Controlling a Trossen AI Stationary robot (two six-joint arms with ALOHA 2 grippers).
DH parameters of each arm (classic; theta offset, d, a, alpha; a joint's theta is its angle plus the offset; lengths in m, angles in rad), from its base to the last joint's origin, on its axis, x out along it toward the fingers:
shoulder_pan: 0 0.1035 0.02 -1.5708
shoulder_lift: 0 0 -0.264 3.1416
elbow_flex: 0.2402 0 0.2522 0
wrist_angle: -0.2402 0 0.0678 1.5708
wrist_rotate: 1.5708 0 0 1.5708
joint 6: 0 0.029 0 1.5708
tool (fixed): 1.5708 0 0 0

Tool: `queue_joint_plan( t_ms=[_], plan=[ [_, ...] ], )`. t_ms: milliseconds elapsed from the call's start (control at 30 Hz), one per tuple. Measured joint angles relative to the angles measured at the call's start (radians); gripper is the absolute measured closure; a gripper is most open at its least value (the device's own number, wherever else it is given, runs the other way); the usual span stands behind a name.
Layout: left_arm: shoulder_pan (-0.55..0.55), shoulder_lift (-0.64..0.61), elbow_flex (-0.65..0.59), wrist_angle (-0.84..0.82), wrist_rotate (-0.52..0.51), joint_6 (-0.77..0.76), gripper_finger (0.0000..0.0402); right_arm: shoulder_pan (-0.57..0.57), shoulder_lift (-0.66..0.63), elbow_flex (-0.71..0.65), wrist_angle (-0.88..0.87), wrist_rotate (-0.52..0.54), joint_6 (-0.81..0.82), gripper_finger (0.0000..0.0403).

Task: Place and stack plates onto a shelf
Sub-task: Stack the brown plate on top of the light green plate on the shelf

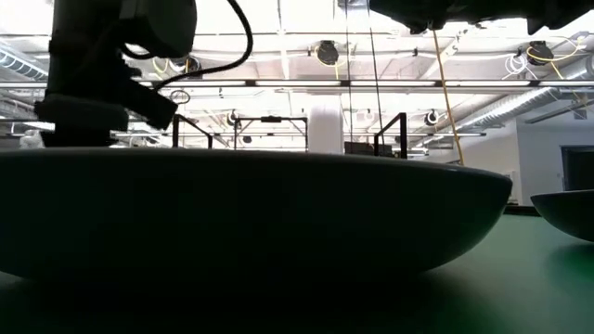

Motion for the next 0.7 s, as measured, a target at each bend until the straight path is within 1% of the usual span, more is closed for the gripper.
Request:
queue_joint_plan(
  t_ms=[133,300,433,500,600,633,700],
  plan=[
    [0.002,-0.037,0.079,-0.139,-0.063,-0.001,0.0391,0.0,0.0,0.0,-0.001,0.0,-0.001,0.0353],
    [-0.004,-0.078,0.252,-0.322,-0.159,-0.005,0.0391,0.0,0.0,0.0,0.0,0.001,-0.002,0.0353],
    [-0.007,-0.096,0.408,-0.458,-0.307,0.018,0.0391,0.0,0.0,0.0,-0.001,0.003,-0.012,0.0353],
    [0.001,-0.101,0.477,-0.47,-0.41,0.088,0.0391,0.0,0.0,0.0,-0.001,0.003,-0.014,0.0353],
    [0.037,-0.101,0.541,-0.439,-0.55,0.237,0.0391,0.0,0.0,0.0,-0.001,0.011,-0.014,0.0353],
    [0.057,-0.101,0.551,-0.405,-0.574,0.311,0.0391,0.0,0.0,0.0,0.0,0.03,-0.015,0.0353],
    [0.111,-0.101,0.554,-0.296,-0.586,0.485,0.0391,0.0,-0.003,0.0,-0.005,0.069,-0.025,0.0353]
  ],
)
